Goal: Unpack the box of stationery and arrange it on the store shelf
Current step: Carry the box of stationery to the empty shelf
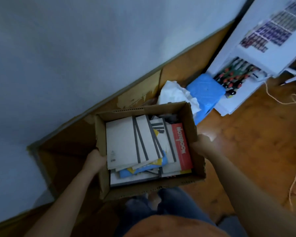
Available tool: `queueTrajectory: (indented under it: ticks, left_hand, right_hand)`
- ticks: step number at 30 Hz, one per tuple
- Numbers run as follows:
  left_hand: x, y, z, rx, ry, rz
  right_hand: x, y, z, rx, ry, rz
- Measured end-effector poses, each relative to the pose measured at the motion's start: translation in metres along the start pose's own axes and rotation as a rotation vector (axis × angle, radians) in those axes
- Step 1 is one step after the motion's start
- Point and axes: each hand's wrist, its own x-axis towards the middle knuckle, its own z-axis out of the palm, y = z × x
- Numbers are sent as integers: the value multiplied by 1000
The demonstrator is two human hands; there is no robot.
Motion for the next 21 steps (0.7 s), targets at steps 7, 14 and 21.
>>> queueTrajectory:
  ticks: [7, 14, 21]
  left_hand:
    - [-20, 89, 26, 203, -159, 240]
    - [-58, 196, 106, 345, -285, 425]
    - [-91, 318, 205, 589, -383, 695]
  right_hand:
    - [-58, 93, -34, 223, 132, 195]
    - [-93, 193, -83, 419, 244, 379]
    - [-96, 291, -146, 557, 334, 493]
